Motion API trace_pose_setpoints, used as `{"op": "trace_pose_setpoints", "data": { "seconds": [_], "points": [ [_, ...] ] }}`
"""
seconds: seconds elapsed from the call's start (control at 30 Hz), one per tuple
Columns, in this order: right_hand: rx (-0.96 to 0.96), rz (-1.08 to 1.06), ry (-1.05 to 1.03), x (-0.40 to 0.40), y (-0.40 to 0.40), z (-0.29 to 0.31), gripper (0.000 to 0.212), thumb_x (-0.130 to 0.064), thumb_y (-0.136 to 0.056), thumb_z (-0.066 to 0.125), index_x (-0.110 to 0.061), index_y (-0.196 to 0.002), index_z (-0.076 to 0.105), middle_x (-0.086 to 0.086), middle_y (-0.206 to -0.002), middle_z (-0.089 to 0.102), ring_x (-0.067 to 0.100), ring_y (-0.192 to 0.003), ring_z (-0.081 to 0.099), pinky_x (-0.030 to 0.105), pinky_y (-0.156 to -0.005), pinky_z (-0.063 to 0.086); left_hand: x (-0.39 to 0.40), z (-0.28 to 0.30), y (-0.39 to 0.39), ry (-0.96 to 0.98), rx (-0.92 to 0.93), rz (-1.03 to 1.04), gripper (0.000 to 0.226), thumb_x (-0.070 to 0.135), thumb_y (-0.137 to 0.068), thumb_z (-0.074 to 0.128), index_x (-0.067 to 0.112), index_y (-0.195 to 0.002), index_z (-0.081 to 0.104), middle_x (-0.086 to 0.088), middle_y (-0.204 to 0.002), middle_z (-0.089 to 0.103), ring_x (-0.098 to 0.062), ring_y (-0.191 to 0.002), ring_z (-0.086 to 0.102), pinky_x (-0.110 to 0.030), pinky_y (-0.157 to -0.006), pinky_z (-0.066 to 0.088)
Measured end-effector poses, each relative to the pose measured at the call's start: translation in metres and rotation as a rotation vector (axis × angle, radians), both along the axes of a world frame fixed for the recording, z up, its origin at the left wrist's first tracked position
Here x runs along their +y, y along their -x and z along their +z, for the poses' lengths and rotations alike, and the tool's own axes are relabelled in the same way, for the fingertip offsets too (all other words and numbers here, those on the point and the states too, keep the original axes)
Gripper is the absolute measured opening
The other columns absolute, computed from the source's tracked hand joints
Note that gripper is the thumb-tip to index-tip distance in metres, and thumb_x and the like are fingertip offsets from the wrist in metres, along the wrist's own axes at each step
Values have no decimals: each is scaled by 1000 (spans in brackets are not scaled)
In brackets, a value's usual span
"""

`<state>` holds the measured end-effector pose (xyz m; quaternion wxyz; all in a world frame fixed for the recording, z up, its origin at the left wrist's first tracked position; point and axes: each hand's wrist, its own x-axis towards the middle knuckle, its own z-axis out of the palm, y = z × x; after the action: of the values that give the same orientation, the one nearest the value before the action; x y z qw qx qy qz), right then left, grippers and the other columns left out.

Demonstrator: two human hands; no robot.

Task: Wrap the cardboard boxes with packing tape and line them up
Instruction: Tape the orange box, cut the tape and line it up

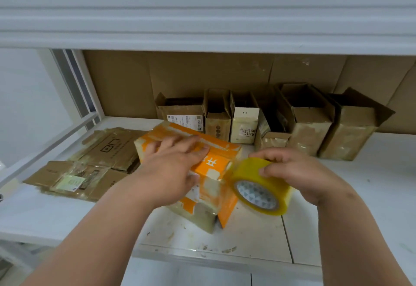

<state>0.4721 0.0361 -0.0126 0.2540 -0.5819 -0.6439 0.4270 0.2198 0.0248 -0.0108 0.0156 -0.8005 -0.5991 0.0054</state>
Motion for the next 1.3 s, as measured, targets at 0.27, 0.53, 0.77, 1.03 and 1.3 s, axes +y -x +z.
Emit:
{"op": "trace_pose_setpoints", "data": {
  "seconds": [0.27,0.53,0.77,1.03,1.3],
  "points": [
    [452,123,6,-21,21,-31,40,-17,-82,73,-21,-121,65,-2,-109,75,16,-101,71,29,-82,57,1,-9,-1,52,-210,92,82,79,-85,40,44,-154,13,13,-163,10,-18,-151,7,-46,-122,15],
    [633,282,122,-34,34,-69,72,-10,-68,77,-18,-132,46,12,-94,67,22,-87,61,31,-78,48,5,-16,25,168,-459,56,70,30,-97,59,34,-156,22,15,-164,5,-8,-150,-4,-34,-124,4],
    [480,299,56,-55,59,-88,54,-53,-79,65,-6,-104,63,12,-92,58,19,-89,51,39,-84,38,-1,-30,21,46,-577,123,66,48,-94,58,27,-151,34,15,-160,24,-8,-146,22,-32,-120,21],
    [469,272,53,-64,61,-96,41,-28,-77,71,-10,-113,65,5,-104,73,16,-95,67,34,-90,54,3,-41,20,10,-461,99,67,51,-95,52,28,-154,29,10,-163,19,-17,-151,13,-38,-123,13],
    [399,109,39,-83,49,-108,17,-41,-95,61,-30,-107,67,-13,-98,72,6,-92,66,20,-83,51,8,-36,1,-44,-382,125,65,53,-97,48,29,-155,30,10,-163,21,-20,-149,16,-39,-121,17]
  ]
}}
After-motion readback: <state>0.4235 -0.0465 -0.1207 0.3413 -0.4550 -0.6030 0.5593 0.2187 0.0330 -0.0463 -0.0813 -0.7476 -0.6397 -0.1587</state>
